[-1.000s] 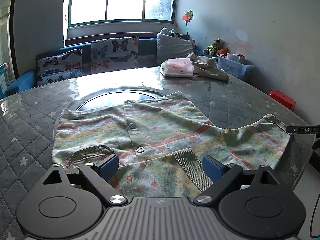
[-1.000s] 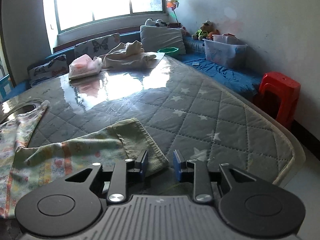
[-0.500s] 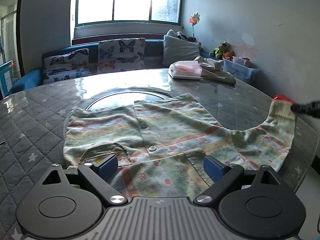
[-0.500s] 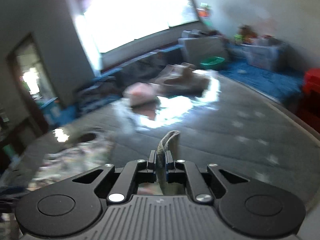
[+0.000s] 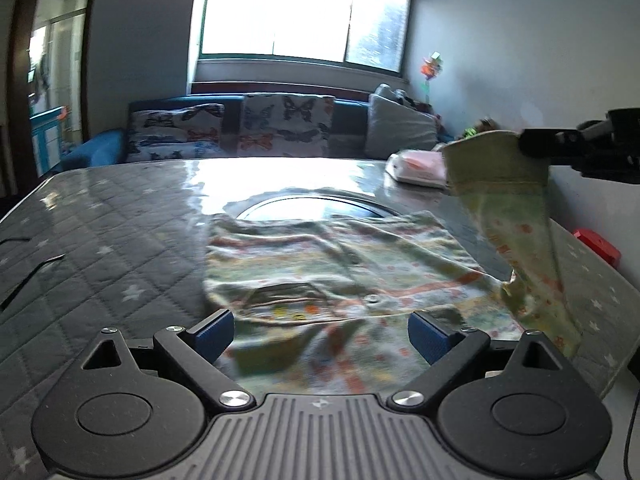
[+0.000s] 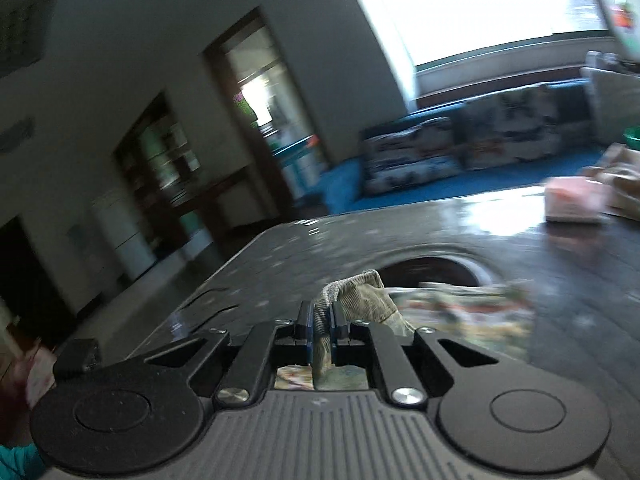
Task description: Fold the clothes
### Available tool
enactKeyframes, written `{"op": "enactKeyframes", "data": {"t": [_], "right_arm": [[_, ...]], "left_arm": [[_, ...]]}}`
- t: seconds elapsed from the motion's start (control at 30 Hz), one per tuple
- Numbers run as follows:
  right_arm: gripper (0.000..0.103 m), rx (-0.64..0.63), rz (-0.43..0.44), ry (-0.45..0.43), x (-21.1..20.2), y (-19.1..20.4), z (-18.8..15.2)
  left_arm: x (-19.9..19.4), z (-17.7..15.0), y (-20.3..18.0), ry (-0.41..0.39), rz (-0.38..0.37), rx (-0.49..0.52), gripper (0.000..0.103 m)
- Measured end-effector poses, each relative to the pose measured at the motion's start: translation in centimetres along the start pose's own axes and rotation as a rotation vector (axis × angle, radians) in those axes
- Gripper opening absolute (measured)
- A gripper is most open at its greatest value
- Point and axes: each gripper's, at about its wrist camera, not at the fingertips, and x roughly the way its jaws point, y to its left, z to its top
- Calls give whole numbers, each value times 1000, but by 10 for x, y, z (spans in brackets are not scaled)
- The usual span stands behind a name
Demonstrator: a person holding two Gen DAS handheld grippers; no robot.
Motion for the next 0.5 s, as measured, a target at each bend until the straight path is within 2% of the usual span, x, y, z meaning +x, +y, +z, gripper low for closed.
{"op": "enactKeyframes", "data": {"t": [0.27,0.33,0.5], "right_arm": [[7,-54,99,115,62,41,-12],[13,-51,97,128,68,41,-15],[14,-66,42,134,54,28,-15]], "left_arm": [[-13,-10,24,-5,41,-65,96],[-13,-11,26,-7,43,-68,96],[-14,-8,27,-15,37,-71,96]]}}
